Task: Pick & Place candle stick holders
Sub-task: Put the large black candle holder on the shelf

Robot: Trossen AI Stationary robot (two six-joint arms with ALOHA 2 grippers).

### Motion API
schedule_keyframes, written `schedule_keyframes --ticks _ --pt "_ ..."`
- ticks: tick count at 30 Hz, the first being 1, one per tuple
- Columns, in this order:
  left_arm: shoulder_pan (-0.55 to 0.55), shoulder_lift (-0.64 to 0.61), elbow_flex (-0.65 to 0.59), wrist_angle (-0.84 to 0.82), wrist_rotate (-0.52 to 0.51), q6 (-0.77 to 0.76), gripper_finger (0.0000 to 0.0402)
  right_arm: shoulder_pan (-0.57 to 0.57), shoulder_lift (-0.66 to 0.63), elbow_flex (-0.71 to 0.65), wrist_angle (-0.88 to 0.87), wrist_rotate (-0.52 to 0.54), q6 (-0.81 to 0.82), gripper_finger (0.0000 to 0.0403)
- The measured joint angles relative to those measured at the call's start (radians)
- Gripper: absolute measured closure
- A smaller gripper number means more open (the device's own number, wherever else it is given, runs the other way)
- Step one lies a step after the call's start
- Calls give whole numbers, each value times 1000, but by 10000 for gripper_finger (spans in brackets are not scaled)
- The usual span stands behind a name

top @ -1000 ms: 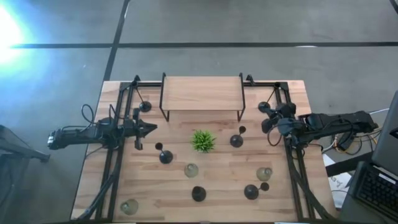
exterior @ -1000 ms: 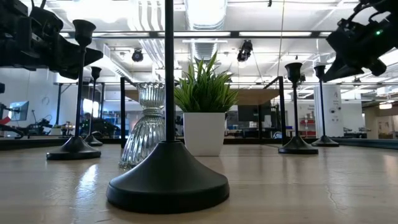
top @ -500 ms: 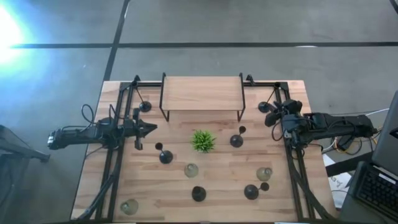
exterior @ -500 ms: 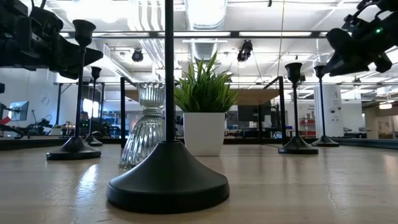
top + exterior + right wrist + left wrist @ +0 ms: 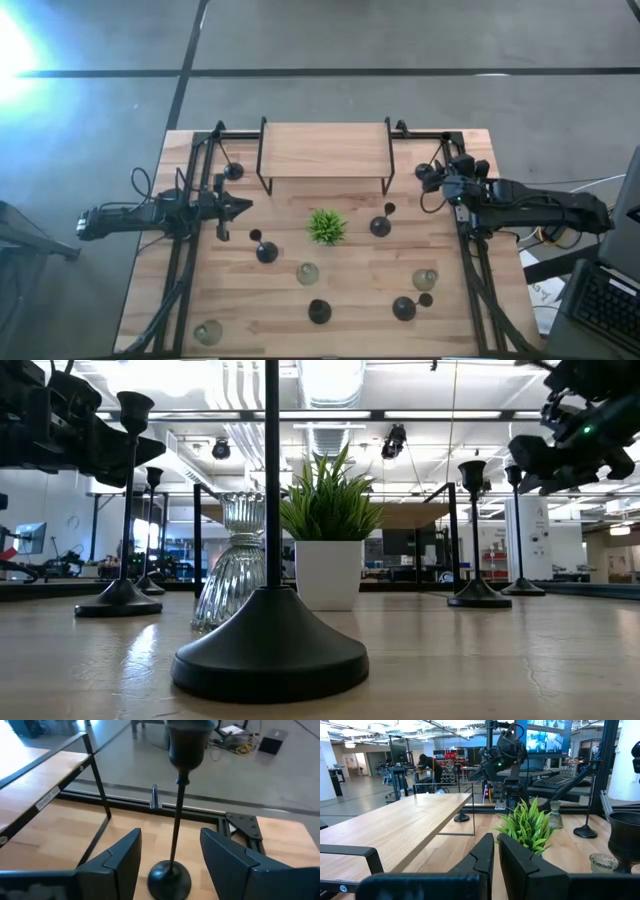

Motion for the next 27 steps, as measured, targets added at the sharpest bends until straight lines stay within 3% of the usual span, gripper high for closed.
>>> schedule_keyframes --ticks 13,19,27 --pt "0 0 0 0 0 0 369 -265 38 -124 365 -192 -257 207" --pt "0 0 0 0 0 0 369 -359 38 -144 467 -210 -359 211" --pt "0 0 0 0 0 0 369 -402 39 -153 556 -258 -454 266"
